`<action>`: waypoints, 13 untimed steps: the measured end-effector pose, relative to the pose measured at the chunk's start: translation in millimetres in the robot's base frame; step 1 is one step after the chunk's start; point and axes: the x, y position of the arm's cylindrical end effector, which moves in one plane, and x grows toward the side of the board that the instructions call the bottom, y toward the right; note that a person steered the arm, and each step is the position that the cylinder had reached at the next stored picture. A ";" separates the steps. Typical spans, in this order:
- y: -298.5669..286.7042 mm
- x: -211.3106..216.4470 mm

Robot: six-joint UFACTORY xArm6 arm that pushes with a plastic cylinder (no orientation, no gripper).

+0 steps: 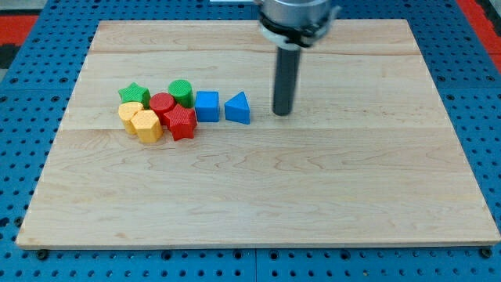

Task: Move blue blocks into the red blocks

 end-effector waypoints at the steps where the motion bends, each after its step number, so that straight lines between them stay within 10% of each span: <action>1: -24.0 -5.2; 5: 17.2 21.1; 13: -88.5 18.0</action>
